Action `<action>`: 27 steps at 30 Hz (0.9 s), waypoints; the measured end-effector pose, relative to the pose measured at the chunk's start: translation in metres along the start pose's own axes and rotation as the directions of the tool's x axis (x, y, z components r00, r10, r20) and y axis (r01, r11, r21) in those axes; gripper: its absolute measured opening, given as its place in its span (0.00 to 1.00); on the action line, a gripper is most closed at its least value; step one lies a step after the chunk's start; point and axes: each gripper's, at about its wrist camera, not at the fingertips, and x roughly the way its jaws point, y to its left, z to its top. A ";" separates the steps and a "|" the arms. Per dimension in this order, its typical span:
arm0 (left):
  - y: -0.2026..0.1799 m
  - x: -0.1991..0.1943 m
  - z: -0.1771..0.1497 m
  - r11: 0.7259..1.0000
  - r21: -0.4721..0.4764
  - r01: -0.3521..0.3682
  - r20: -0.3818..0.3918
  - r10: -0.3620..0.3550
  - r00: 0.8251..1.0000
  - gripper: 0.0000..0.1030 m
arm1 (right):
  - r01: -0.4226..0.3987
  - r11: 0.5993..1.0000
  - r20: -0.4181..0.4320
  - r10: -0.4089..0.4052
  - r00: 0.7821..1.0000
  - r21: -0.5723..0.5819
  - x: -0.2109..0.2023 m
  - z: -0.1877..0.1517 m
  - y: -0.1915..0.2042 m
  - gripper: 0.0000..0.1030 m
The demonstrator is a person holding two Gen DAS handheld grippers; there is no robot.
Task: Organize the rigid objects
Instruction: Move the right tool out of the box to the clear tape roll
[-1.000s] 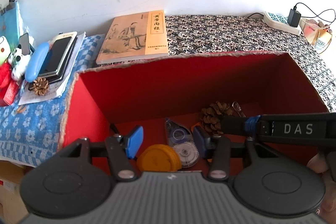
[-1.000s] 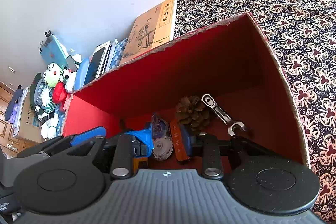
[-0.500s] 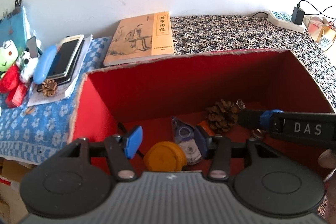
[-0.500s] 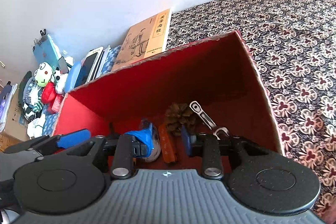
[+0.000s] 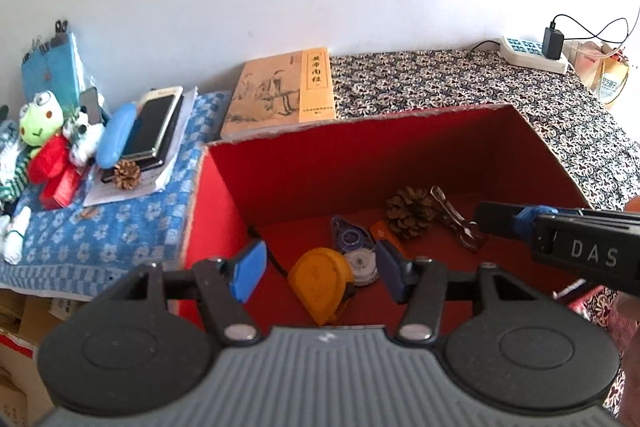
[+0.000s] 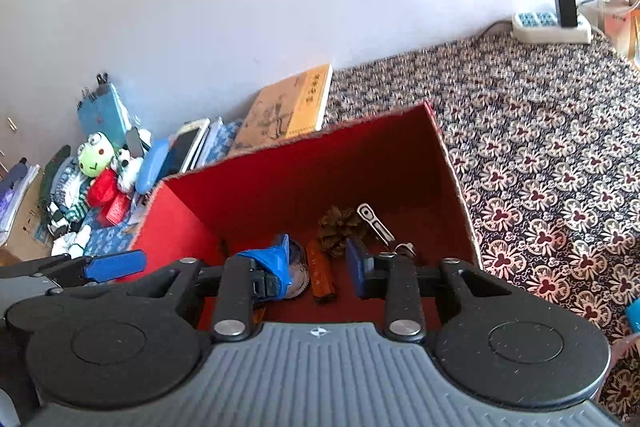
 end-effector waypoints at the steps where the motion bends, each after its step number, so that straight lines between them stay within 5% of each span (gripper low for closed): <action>1: 0.000 -0.004 -0.001 1.000 0.004 -0.003 0.006 0.003 1.000 0.56 | 0.001 1.000 0.017 -0.001 1.000 0.001 -0.004 -0.001 0.000 0.14; 10: -0.005 -0.028 -0.014 1.000 0.019 0.025 0.008 -0.026 1.000 0.58 | 0.039 0.999 0.090 -0.035 0.995 -0.039 -0.029 -0.016 0.006 0.14; 27: 0.000 -0.052 -0.060 0.989 0.018 0.150 -0.029 -0.150 0.988 0.57 | -0.010 0.999 0.051 0.011 0.999 -0.033 -0.061 -0.051 -0.005 0.14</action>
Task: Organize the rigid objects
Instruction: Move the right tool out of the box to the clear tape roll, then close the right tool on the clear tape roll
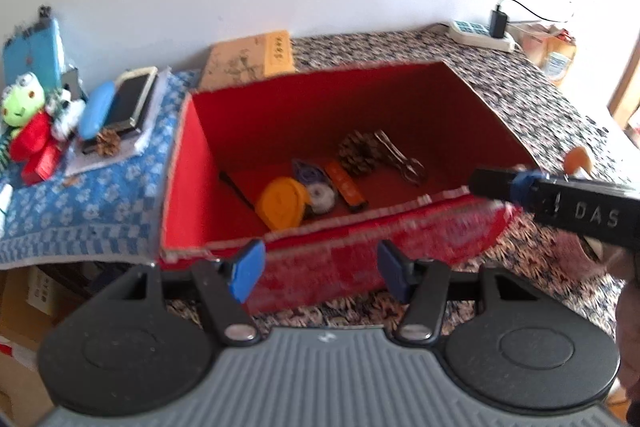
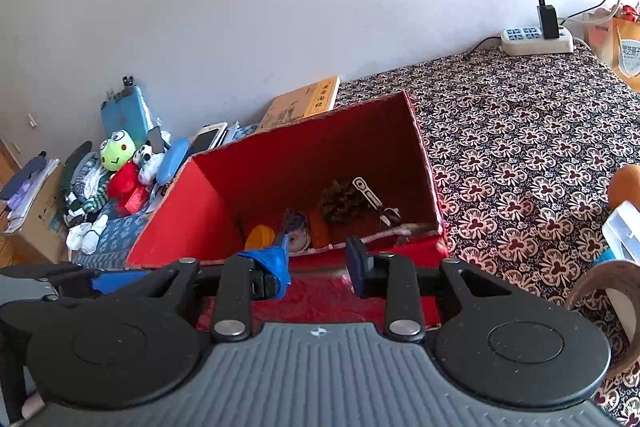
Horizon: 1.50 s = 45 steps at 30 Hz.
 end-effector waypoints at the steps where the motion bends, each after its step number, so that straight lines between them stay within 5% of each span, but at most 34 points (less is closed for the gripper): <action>1: 0.000 0.001 -0.004 1.000 0.003 0.019 -0.004 -0.019 1.000 0.57 | 0.005 1.000 -0.013 -0.005 1.000 0.001 0.000 -0.002 -0.001 0.14; 6: -0.002 0.010 -0.022 0.994 0.033 0.102 -0.043 -0.100 0.994 0.57 | -0.009 1.000 -0.049 0.010 0.999 0.018 0.002 -0.017 -0.008 0.14; 12: -0.008 0.038 -0.036 0.971 0.017 0.238 -0.121 -0.235 0.965 0.58 | 0.029 0.999 -0.136 -0.025 0.990 0.026 0.022 -0.037 -0.019 0.14; 19: -0.018 0.066 -0.052 0.962 0.020 0.271 -0.181 -0.263 0.948 0.58 | 0.040 0.999 -0.205 -0.033 0.978 0.026 0.035 -0.053 -0.026 0.13; 34: -0.043 0.097 -0.053 0.957 0.094 0.275 -0.125 -0.263 0.957 0.59 | 0.004 1.000 -0.288 0.001 0.957 0.017 0.066 -0.055 -0.031 0.09; 36: -0.045 0.100 -0.052 0.954 0.098 0.283 -0.127 -0.270 0.955 0.53 | -0.013 1.000 -0.293 0.014 0.956 0.005 0.069 -0.055 -0.028 0.07; 38: -0.049 0.106 -0.051 0.948 0.096 0.303 -0.142 -0.288 0.947 0.32 | -0.028 1.000 -0.299 0.024 0.954 -0.009 0.072 -0.053 -0.024 0.05; 45: -0.054 0.111 -0.051 0.949 0.095 0.300 -0.144 -0.285 0.948 0.33 | -0.034 0.998 -0.300 0.015 0.954 -0.057 0.081 -0.050 -0.017 0.00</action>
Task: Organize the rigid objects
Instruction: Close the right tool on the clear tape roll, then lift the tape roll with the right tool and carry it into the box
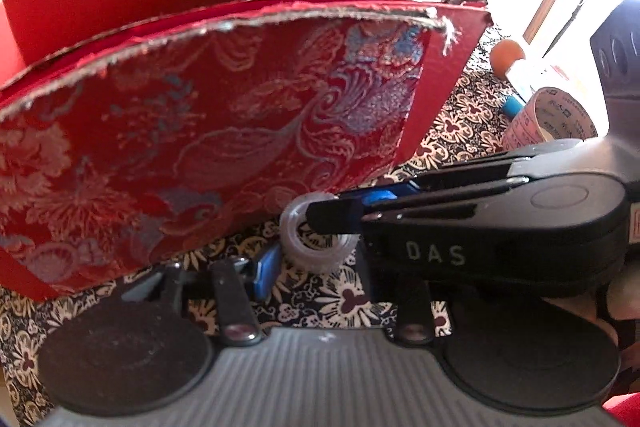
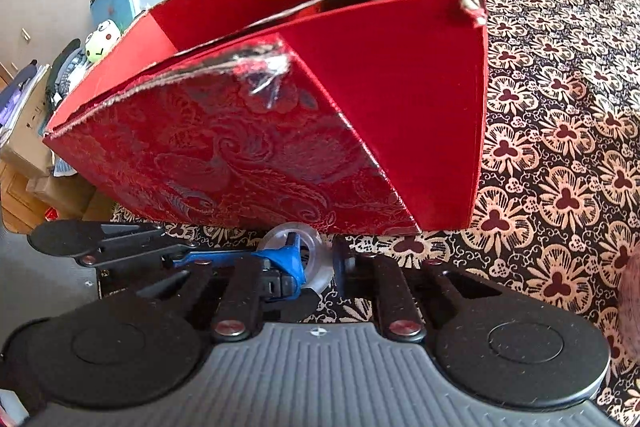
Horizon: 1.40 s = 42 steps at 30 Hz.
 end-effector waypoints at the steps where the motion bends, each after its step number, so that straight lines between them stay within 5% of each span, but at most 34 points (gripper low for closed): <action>1: 0.000 0.000 0.000 1.000 0.005 -0.002 0.003 0.002 1.000 0.33 | 0.003 1.000 0.000 -0.003 1.000 -0.004 0.000 0.000 0.001 0.00; 14: -0.023 -0.034 0.009 0.980 0.168 0.107 0.070 -0.120 0.990 0.32 | 0.041 0.992 0.077 -0.050 0.996 0.123 -0.053 0.002 0.002 0.00; 23: -0.047 -0.075 0.030 0.939 0.302 0.167 0.196 -0.232 0.953 0.32 | 0.088 0.981 0.260 -0.133 0.956 0.175 -0.122 0.002 -0.002 0.00; 31: -0.043 -0.112 0.064 0.942 0.319 0.108 0.333 -0.218 0.918 0.32 | 0.076 0.995 0.378 -0.097 0.920 0.070 -0.133 0.044 0.008 0.00; 36: -0.017 -0.117 0.089 0.963 0.261 0.064 0.367 -0.160 0.916 0.32 | 0.055 0.998 0.353 -0.040 0.935 -0.034 -0.113 0.080 0.019 0.00; 42: 0.023 -0.096 0.103 0.988 0.143 0.063 0.299 -0.103 0.949 0.32 | 0.026 0.993 0.180 -0.006 0.984 -0.111 -0.067 0.118 0.022 0.00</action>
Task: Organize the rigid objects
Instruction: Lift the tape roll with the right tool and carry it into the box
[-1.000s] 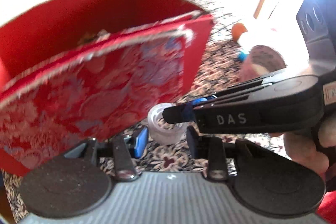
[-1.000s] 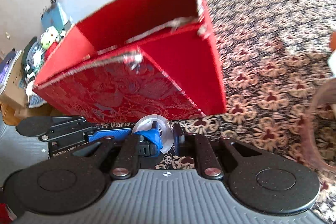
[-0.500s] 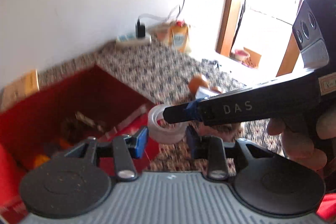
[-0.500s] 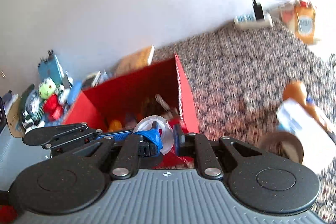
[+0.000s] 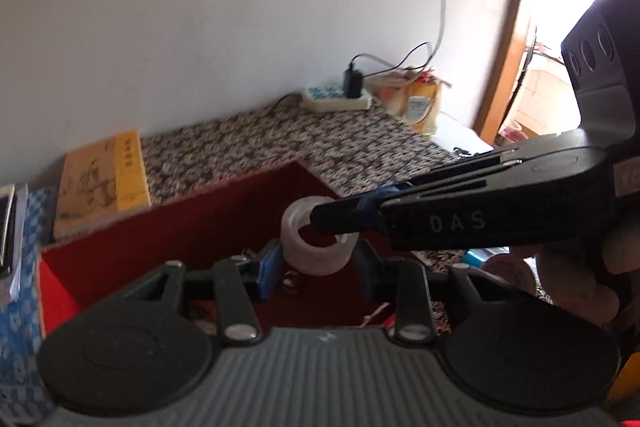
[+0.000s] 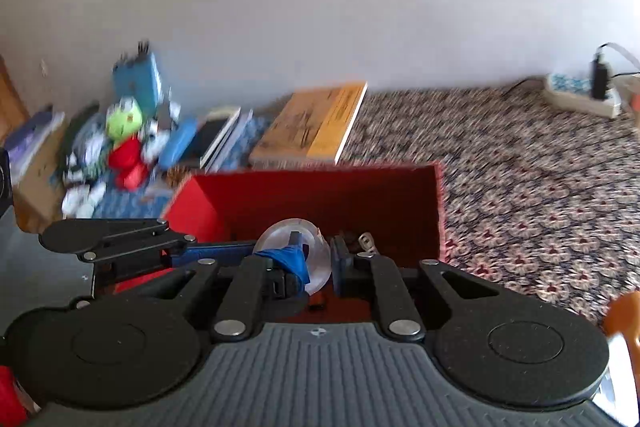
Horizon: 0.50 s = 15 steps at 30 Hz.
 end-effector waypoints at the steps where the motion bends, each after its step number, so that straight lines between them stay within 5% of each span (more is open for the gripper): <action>1: 0.007 0.002 -0.003 1.000 -0.022 -0.003 -0.017 0.002 1.000 0.32 | -0.006 1.000 -0.037 0.006 0.999 -0.008 0.009 0.003 -0.001 0.00; 15: 0.038 0.071 -0.016 0.980 -0.197 -0.039 -0.240 -0.010 0.971 0.32 | -0.008 0.992 -0.338 -0.036 0.940 -0.127 0.084 0.007 -0.005 0.00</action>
